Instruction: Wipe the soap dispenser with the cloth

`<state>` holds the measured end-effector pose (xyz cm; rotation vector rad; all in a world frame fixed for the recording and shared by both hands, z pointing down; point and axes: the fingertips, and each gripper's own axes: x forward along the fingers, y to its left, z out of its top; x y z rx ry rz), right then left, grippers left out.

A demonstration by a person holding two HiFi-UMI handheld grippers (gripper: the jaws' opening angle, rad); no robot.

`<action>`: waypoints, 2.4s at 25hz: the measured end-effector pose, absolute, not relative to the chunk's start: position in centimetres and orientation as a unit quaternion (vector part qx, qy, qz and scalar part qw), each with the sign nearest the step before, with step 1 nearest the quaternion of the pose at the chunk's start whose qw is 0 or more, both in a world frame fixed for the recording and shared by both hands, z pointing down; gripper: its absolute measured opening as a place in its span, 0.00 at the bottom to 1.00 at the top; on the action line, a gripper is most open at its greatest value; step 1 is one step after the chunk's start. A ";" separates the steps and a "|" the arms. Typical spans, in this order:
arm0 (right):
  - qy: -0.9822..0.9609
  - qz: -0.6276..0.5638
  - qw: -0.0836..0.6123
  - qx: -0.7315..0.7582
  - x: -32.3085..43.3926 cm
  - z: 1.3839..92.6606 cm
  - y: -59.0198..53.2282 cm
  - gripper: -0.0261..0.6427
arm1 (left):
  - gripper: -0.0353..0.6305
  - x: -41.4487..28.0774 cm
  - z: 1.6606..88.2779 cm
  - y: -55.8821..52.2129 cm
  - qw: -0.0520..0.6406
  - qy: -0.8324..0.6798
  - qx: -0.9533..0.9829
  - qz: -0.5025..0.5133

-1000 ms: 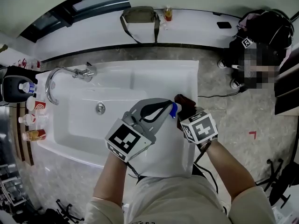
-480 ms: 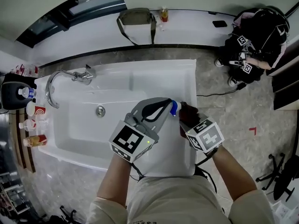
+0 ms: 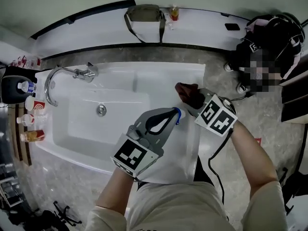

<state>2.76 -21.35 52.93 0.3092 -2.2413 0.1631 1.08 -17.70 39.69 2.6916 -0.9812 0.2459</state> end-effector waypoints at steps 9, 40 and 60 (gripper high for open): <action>-0.865 -0.117 0.440 -0.214 -2.2 55.4 -21.0 0.16 | 0.05 0.6 39.7 -17.8 0.130 -0.405 0.900 0.095; -0.798 -0.247 0.470 -0.285 1.2 53.6 -20.0 0.16 | 0.05 0.9 40.2 -17.5 0.144 -0.415 0.894 0.090; -0.869 -0.055 0.465 -0.163 5.7 53.5 -14.5 0.16 | 0.05 0.7 40.4 -16.9 0.134 -0.375 0.913 0.093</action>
